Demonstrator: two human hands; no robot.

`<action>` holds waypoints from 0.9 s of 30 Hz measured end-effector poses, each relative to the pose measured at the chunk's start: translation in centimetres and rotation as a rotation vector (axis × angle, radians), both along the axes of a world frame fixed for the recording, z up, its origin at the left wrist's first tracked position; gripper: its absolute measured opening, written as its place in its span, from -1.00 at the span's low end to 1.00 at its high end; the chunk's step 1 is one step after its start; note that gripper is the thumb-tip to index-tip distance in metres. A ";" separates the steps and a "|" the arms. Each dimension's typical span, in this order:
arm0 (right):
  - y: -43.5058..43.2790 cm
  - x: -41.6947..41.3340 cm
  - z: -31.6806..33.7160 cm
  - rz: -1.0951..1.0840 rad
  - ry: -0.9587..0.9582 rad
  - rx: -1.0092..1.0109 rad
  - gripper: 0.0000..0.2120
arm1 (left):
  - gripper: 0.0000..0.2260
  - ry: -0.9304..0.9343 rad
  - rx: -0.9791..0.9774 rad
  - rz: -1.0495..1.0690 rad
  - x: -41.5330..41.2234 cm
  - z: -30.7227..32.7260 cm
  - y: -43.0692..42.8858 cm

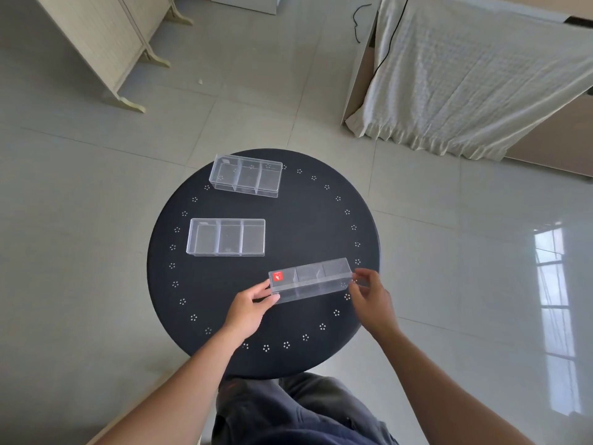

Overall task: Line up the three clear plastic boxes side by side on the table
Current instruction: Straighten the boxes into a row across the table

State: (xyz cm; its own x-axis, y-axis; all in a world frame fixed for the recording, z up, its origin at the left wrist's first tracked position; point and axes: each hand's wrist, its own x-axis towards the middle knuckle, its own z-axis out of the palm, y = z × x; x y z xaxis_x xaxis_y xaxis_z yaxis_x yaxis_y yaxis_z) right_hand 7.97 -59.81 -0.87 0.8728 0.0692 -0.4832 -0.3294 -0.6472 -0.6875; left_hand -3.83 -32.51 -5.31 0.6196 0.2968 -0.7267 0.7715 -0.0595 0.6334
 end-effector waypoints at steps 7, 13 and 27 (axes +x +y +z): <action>1.2 0.5 -0.8 0.096 0.026 -0.020 -0.56 | -0.54 0.068 0.013 0.035 0.1 0.6 -1.0; 2.1 0.4 -1.5 0.203 0.117 -0.063 -0.42 | -0.66 0.109 0.002 0.046 0.4 0.9 -1.0; 4.1 0.3 -2.6 0.305 0.109 -0.217 -0.30 | -0.65 0.043 -0.073 0.069 0.2 0.2 2.2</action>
